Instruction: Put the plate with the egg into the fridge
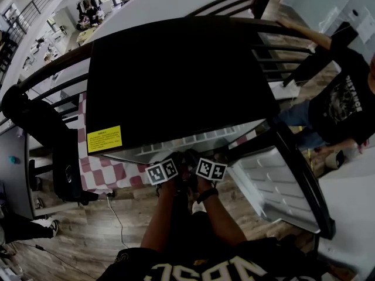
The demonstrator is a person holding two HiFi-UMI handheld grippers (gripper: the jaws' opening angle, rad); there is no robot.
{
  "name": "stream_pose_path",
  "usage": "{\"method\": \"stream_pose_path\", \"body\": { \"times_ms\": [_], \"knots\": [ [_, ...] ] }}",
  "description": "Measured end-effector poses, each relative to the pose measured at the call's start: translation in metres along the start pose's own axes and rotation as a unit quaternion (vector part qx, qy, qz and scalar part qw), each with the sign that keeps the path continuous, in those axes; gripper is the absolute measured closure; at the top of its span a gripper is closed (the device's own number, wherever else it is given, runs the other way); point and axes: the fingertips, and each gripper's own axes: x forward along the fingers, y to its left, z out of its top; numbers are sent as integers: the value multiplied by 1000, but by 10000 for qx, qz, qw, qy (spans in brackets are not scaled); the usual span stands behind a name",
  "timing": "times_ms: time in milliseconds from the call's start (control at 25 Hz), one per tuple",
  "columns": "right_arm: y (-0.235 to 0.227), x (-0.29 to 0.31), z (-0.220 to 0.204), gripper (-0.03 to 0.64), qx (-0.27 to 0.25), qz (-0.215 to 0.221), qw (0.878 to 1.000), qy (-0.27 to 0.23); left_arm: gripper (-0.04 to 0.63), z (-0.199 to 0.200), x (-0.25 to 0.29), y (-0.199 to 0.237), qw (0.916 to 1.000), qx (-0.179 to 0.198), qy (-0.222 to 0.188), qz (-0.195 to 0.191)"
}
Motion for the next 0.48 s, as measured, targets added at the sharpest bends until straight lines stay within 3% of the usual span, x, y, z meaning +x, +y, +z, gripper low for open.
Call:
{"method": "stream_pose_path", "body": {
  "times_ms": [480],
  "knots": [
    [-1, 9, 10, 549, -67, -45, 10000, -19, 500, 10, 3, -4, 9998, 174, -126, -48]
  ]
}}
